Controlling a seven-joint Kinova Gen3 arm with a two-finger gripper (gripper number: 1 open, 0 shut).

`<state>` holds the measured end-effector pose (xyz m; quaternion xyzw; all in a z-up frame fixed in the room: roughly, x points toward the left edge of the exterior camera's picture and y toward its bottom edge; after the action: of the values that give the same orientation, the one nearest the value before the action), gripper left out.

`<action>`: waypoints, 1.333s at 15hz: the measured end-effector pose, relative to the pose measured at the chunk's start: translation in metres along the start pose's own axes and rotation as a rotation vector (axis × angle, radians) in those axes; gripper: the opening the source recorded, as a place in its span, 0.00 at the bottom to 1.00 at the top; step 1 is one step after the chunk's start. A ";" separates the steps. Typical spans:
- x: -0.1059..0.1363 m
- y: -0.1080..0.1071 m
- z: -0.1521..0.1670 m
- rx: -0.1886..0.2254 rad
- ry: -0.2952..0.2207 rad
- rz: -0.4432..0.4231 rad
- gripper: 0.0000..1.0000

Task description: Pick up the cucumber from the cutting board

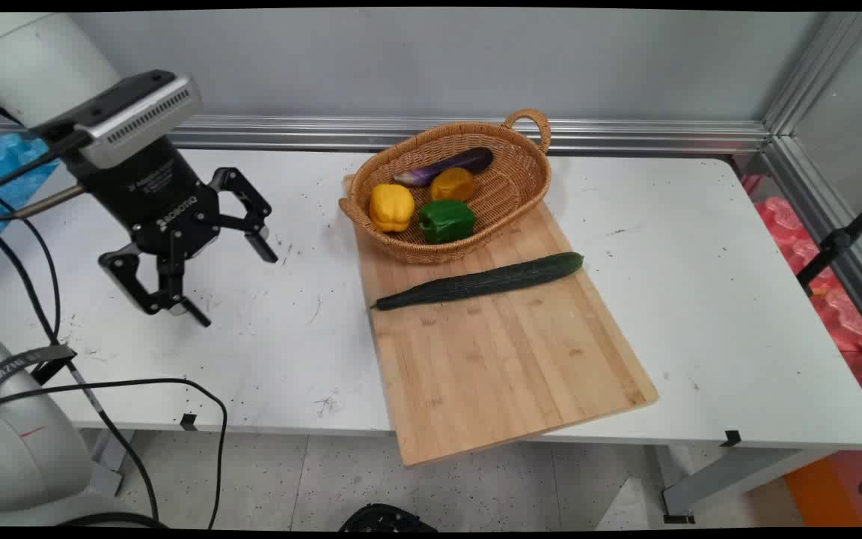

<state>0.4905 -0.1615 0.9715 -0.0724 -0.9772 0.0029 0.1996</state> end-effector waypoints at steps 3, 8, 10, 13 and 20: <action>0.005 -0.010 0.003 0.036 0.007 -0.047 1.00; 0.026 -0.036 0.019 0.105 0.025 -0.244 1.00; 0.034 -0.047 0.027 0.127 0.025 -0.312 1.00; 0.053 -0.067 0.045 0.165 0.023 -0.419 1.00; 0.090 -0.119 0.094 0.249 -0.004 -0.614 1.00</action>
<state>0.3555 -0.2640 0.9243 0.2504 -0.9459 0.0621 0.1968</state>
